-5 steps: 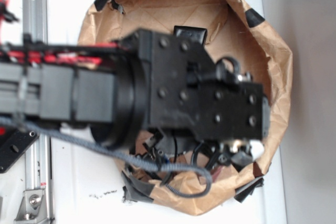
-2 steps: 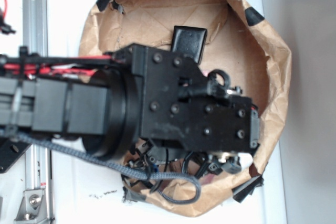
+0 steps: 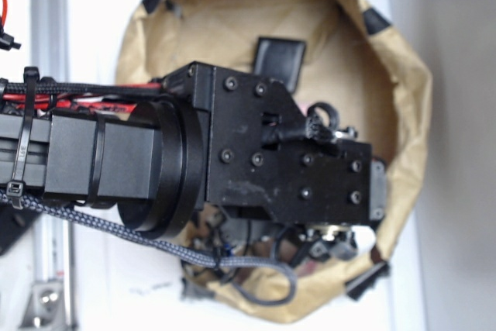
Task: Grab the wood chip.
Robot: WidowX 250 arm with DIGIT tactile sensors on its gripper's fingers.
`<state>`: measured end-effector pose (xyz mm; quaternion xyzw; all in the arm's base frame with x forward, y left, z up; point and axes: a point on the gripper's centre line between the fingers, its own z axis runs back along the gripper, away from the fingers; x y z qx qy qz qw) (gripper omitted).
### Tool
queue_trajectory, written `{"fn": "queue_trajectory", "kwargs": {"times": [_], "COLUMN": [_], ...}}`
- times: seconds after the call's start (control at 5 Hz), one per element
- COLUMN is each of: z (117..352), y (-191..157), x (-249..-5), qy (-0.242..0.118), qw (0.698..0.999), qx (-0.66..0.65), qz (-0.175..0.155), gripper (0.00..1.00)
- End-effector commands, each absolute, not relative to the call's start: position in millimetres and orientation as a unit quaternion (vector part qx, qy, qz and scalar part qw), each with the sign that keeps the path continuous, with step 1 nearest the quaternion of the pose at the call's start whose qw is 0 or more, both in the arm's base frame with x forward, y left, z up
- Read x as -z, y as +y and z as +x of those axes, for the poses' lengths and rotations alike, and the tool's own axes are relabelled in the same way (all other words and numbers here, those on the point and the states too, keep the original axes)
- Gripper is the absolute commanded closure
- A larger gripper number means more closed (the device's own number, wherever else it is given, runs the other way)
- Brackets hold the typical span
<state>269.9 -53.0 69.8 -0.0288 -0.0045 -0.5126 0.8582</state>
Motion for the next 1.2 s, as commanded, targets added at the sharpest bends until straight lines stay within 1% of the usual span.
{"fn": "queue_trajectory", "kwargs": {"times": [0.0, 0.2, 0.4, 0.6, 0.8, 1.0], "z": [245, 244, 252, 247, 241, 235], "y": [-87, -90, -85, -93, -97, -97], "x": [-62, -54, -40, -41, -45, -59], "qy": [-0.015, -0.045, -0.047, -0.044, -0.046, -0.072], "qw": [0.787, 0.771, 0.776, 0.761, 0.756, 0.747], "qx": [0.616, 0.634, 0.627, 0.647, 0.653, 0.659], "qz": [-0.014, 0.034, 0.046, 0.023, -0.020, -0.045], "gripper": [0.00, 0.00, 0.00, 0.00, 0.00, 0.00]}}
